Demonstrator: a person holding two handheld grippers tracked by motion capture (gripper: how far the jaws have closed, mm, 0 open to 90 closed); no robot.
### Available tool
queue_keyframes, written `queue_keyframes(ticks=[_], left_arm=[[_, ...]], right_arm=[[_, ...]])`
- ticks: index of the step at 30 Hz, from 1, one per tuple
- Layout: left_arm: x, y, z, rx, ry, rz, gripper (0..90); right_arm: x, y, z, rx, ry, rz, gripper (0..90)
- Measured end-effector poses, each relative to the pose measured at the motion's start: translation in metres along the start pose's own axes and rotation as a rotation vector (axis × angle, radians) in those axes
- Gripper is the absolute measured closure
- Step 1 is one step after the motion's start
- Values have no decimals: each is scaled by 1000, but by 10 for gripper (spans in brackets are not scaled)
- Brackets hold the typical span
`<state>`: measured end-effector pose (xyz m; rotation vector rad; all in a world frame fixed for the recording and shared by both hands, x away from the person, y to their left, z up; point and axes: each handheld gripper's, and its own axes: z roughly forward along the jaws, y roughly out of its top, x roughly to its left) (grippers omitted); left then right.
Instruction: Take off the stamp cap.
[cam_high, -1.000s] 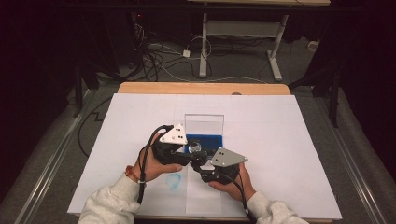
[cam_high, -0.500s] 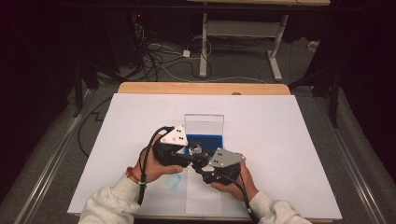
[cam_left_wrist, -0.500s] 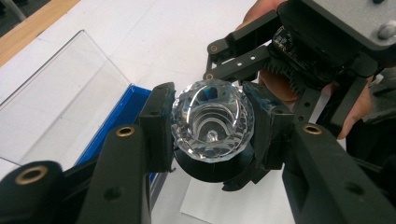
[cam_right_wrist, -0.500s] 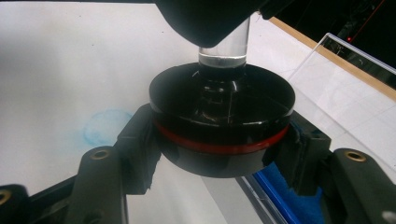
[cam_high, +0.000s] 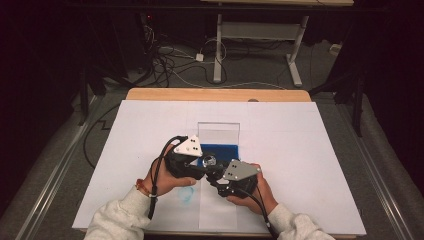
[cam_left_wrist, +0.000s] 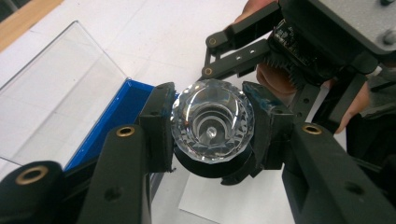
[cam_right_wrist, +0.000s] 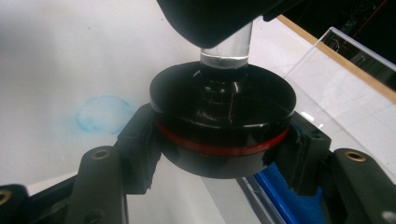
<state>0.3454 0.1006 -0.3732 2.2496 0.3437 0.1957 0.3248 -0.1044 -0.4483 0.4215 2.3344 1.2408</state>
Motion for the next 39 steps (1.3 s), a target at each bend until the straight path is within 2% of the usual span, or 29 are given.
queue_keyframes(ticks=[4,9,17,18,20,23,27,29,39], left_arm=[[-2,2,2,14,7,9,551],[1,0,3,9,-11,-10,551],[2,-1,4,6,-21,-10,551],[0,0,3,-5,-17,-3,551],[-3,2,5,7,6,24,551],[-4,2,5,3,18,21,551],[-2,-1,2,-33,12,-4,552],[-3,-2,2,-28,19,4,552],[-8,-2,1,-29,55,-3,552]], right_arm=[[-2,0,-1,9,4,-14,391],[-2,-1,0,15,11,-10,391],[-2,-2,0,22,28,-7,391],[-3,-2,0,20,37,-3,391],[-5,-2,0,9,74,39,391],[-7,-3,2,10,96,85,391],[-8,-2,-1,-3,89,94,390],[-8,-2,-1,1,92,105,390],[-5,-1,-1,10,74,124,390]])
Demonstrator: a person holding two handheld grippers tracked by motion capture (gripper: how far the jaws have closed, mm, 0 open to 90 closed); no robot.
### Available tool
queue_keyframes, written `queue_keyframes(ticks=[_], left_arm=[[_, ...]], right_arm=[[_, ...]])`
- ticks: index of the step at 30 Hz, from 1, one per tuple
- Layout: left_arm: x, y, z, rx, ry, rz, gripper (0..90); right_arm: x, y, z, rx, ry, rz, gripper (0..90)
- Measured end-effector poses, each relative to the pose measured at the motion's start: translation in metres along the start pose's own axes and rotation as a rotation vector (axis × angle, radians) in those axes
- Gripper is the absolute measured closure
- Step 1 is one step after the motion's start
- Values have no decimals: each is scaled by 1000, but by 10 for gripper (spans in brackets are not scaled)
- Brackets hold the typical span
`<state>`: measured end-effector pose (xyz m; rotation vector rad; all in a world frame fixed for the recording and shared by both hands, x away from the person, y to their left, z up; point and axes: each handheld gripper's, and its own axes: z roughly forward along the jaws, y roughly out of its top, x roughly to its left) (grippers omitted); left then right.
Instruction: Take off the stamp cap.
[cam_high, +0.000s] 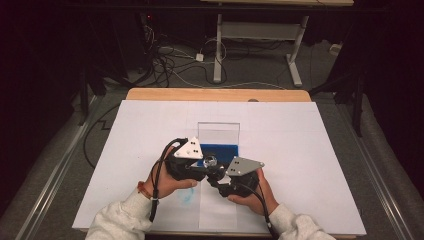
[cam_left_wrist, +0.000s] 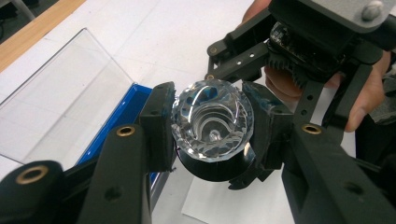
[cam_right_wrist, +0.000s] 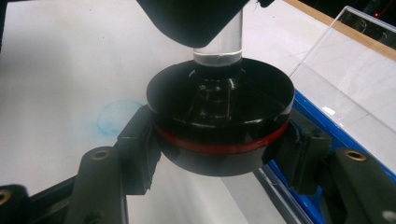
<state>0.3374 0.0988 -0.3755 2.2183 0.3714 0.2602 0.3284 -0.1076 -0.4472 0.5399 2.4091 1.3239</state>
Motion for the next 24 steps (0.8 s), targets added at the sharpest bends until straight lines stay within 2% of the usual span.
queue_keyframes(ticks=[5,6,7,8,9,10,11,15,18,21,24], left_arm=[[0,-1,-2,-12,9,-11,552],[-2,-1,-5,-18,29,2,552],[-1,-1,-11,-40,35,-4,552],[1,0,-19,-67,23,-20,552],[4,0,-25,-72,26,-28,552],[5,-1,-30,-78,58,-23,551],[6,-3,-33,-89,69,-29,551],[10,-6,-35,-62,87,-35,551],[12,-7,-36,-48,94,-29,551],[14,-9,-36,-27,105,-30,551],[17,-11,-36,-11,103,-31,551]], right_arm=[[0,1,0,-4,5,10,389],[-1,1,-1,-2,5,12,391],[-7,-1,0,2,12,80,392],[-16,-6,-1,11,-26,118,392],[-24,-11,-4,12,-44,130,391],[-28,-12,-9,8,-39,123,391],[-28,-11,-13,0,-53,107,391],[-20,-3,-17,20,-76,15,390],[-18,-4,-18,41,-88,-17,390],[-19,-3,-26,45,-111,-27,389],[-23,-4,-36,30,-125,-9,389]])
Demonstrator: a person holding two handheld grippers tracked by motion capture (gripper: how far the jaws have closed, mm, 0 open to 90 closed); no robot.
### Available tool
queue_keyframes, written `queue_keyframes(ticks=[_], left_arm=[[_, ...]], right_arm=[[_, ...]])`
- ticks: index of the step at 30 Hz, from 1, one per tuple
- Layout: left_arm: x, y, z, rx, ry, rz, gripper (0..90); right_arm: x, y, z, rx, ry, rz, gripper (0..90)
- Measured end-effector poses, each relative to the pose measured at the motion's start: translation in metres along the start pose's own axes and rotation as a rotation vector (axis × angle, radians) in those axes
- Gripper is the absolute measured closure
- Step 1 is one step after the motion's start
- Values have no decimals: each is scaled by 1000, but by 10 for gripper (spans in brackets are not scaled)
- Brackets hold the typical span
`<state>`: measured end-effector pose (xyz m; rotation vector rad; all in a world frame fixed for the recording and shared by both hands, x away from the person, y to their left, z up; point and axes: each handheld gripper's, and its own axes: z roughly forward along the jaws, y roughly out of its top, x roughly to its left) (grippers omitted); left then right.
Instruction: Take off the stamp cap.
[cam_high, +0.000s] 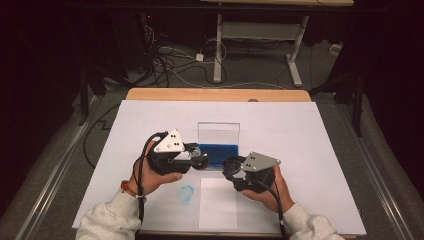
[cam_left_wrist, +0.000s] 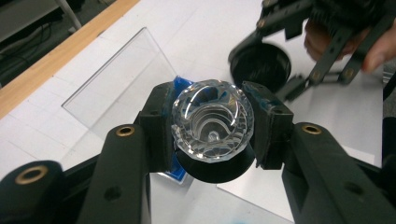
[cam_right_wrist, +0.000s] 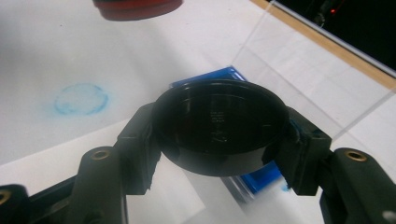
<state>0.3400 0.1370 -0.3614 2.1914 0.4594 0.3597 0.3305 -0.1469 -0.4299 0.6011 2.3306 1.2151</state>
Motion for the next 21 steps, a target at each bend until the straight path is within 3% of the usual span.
queue_keyframes(ticks=[11,21], left_arm=[[5,-4,5,45,17,4,550],[9,-8,10,75,33,2,550]], right_arm=[[-17,-12,-36,-30,-83,33,388],[-26,-21,-55,-48,-127,59,388]])
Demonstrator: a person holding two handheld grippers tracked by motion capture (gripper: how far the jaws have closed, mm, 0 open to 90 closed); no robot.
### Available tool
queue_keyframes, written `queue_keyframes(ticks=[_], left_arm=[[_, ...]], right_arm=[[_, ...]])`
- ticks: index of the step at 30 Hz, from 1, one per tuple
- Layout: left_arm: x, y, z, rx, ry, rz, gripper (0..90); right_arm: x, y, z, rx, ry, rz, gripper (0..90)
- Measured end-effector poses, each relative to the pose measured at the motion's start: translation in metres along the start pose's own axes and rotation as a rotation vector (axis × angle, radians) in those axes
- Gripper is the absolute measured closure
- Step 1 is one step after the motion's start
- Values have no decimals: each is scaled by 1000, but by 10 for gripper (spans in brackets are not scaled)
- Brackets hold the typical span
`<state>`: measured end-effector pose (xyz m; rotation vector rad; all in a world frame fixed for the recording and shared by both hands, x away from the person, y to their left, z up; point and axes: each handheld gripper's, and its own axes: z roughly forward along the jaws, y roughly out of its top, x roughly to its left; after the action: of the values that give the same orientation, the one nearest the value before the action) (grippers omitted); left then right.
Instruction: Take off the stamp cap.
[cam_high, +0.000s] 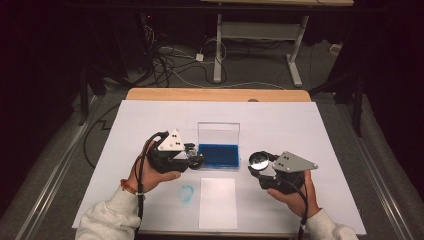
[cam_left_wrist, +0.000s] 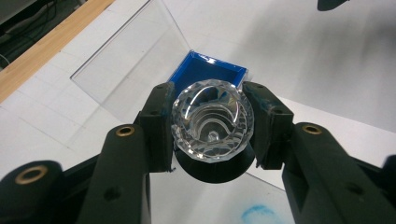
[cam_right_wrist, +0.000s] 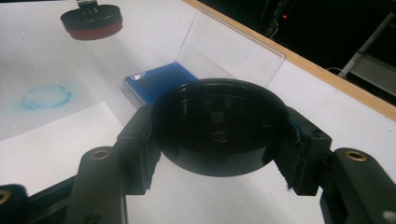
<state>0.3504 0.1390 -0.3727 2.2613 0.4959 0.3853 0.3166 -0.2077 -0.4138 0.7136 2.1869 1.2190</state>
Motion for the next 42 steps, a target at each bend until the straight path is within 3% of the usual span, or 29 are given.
queue_keyframes(ticks=[14,23,42], left_arm=[[6,5,9,8,-7,-1,550],[12,16,13,-7,-23,4,550],[22,48,27,40,-34,47,550]], right_arm=[[-5,-16,-16,19,-37,15,387],[-8,-30,-31,38,-69,35,388],[-9,-36,-40,36,-84,41,388]])
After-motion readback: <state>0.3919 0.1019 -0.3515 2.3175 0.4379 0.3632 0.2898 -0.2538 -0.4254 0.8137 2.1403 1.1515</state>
